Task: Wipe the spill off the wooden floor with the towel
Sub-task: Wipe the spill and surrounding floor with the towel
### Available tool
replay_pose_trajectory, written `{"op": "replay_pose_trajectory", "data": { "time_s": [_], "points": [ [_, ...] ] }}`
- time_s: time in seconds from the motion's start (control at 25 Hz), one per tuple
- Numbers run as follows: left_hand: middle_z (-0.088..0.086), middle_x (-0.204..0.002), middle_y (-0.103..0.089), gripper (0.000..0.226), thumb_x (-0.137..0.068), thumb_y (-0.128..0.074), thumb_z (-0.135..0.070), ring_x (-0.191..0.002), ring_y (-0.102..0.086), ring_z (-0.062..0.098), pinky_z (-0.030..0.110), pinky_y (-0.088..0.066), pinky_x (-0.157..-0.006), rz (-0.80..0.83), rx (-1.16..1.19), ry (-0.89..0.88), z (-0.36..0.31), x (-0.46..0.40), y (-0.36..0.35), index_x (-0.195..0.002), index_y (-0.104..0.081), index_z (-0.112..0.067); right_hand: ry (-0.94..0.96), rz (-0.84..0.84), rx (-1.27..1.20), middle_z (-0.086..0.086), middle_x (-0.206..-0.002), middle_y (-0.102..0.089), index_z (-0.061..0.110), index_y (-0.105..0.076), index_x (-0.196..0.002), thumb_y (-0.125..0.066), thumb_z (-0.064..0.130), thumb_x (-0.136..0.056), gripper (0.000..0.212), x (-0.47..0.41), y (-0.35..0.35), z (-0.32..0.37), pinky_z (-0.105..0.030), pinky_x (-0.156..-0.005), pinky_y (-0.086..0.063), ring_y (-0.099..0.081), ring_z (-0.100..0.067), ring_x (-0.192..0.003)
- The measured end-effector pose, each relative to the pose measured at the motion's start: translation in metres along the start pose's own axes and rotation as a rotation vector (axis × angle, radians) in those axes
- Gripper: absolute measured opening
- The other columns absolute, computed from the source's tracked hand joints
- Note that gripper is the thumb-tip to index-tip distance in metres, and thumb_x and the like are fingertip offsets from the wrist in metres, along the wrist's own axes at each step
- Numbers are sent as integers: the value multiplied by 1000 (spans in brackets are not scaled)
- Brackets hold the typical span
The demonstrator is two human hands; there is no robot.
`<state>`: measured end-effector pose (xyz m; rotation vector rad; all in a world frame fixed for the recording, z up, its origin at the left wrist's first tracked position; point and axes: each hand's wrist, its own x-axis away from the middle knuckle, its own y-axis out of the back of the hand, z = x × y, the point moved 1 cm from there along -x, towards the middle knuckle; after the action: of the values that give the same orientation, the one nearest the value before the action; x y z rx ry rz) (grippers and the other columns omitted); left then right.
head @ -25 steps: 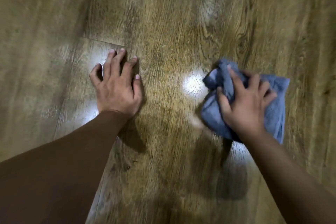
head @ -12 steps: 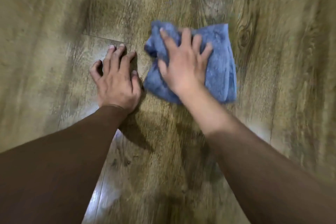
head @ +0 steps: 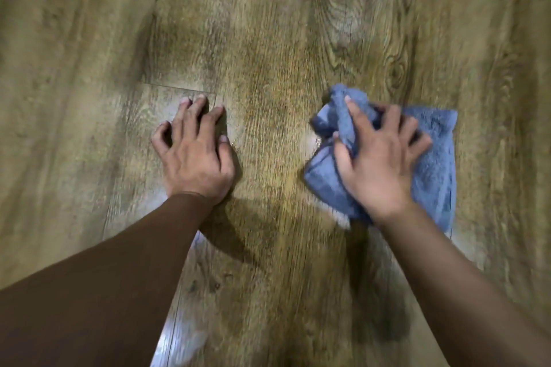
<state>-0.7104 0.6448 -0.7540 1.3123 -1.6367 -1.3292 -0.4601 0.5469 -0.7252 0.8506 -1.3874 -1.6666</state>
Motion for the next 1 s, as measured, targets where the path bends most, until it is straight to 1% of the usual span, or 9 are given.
{"op": "replay_pose_trajectory", "data": {
  "time_s": [0.16, 0.24, 0.32, 0.4, 0.48, 0.6, 0.72, 0.84, 1.0],
  "points": [
    [3, -160, -41, 53, -90, -40, -35, -153, -24, 21, 56, -22, -114, 15, -10, 3, -1, -1, 2, -139, -53, -22, -115, -32, 16, -16, -139, -42, 39, -46, -145, -55, 51, -87, 60, -84, -9, 39, -62, -103, -23, -37, -42, -125],
    [3, -160, -40, 54, -90, -39, -34, -154, -24, 20, 56, -22, -115, 28, -3, 7, -3, -1, 5, -140, -53, -22, -19, 16, 46, -15, -144, -39, 40, -39, -149, -56, 53, -88, 65, -100, -15, 77, -64, -105, -21, -35, -40, -129],
    [3, -160, -40, 56, -89, -40, -32, -154, -24, 21, 56, -22, -115, 38, -4, 9, -4, 0, 7, -142, -52, -20, 166, 51, 70, -11, -143, -39, 39, -35, -151, -56, 55, -88, 69, -86, -20, 114, -62, -105, -20, -34, -36, -127],
    [4, -161, -40, 57, -89, -40, -30, -154, -24, 21, 56, -22, -116, 45, 1, 14, -5, 0, 8, -144, -52, -18, 269, 58, 51, -6, -141, -40, 39, -37, -151, -59, 54, -86, 70, -53, -20, 128, -59, -105, -20, -35, -33, -124],
    [4, -160, -41, 57, -90, -40, -29, -154, -25, 21, 55, -21, -116, 37, 8, 15, -6, 0, 9, -144, -53, -17, 288, 81, 1, -4, -142, -42, 39, -40, -149, -62, 52, -84, 70, -16, -17, 116, -57, -105, -23, -37, -32, -124],
    [5, -160, -41, 55, -91, -41, -28, -154, -24, 21, 56, -21, -116, 40, 18, 10, -5, 0, 8, -144, -53, -17, 314, 116, 8, -4, -141, -44, 38, -42, -149, -49, 53, -81, 69, 34, -7, 69, -57, -101, -30, -40, -33, -120],
    [4, -161, -39, 55, -92, -40, -30, -155, -21, 19, 55, -19, -117, 59, 6, 18, -4, 0, 8, -144, -52, -18, 219, 89, 18, -8, -136, -48, 38, -47, -146, -52, 50, -79, 68, 48, 3, 12, -57, -94, -33, -38, -33, -111],
    [4, -160, -40, 55, -91, -40, -31, -155, -22, 19, 55, -20, -117, 59, 9, 23, -5, 0, 9, -143, -53, -18, 13, 37, 30, -12, -135, -45, 37, -52, -142, -55, 50, -80, 63, 18, 8, -22, -55, -95, -29, -37, -36, -111],
    [4, -160, -40, 54, -91, -41, -30, -155, -22, 20, 55, -20, -116, 59, 1, 19, -5, 0, 8, -142, -53, -18, -182, -43, 10, -14, -135, -42, 39, -51, -142, -57, 49, -84, 59, -58, 1, -2, -57, -99, -26, -37, -39, -119]
  ]
}}
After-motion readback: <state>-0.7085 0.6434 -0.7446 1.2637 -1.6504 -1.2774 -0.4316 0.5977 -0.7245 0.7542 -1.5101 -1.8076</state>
